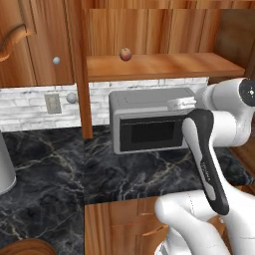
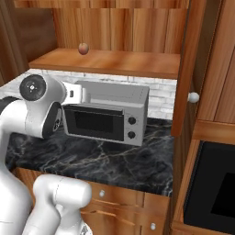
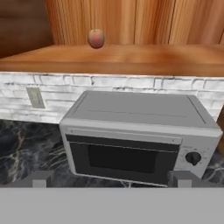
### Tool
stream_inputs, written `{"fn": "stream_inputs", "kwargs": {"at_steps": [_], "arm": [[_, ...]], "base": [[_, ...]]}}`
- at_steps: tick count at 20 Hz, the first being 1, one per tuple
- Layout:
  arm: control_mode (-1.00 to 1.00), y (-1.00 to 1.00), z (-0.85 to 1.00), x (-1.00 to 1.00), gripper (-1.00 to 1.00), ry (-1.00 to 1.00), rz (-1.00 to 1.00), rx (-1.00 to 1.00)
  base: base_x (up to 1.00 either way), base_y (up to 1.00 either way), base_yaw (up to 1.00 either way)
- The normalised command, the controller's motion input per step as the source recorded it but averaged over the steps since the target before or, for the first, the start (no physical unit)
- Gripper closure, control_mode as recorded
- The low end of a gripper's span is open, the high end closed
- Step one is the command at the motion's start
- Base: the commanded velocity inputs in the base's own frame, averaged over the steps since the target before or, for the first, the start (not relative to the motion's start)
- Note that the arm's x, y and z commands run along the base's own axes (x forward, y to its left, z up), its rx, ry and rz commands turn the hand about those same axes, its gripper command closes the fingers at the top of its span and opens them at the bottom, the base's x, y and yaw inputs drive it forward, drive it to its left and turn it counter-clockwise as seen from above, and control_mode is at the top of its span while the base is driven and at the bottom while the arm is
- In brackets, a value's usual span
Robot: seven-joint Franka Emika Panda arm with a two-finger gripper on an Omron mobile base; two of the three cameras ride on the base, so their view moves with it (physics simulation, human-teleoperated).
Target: Pick the peachs from the cabinet and place them in one bowl. Pick the mango from the sink and place it in the other bowl.
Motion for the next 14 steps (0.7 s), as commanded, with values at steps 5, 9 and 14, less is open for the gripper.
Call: {"fn": "stream_inputs", "kwargs": {"at_steps": [5,9,14], "arm": [[-1.0,0.17,0.4,0.03,-1.0,0.0,0.01,-0.06],[-1.0,0.16,0.4,0.0,-1.0,-0.01,0.07,-0.05],[-1.0,0.13,0.35,0.04,-1.0,-0.05,0.1,-0.02]], "base": [[0.0,0.0,0.0],[0.0,0.0,0.0],[0.0,0.0,0.0]]}}
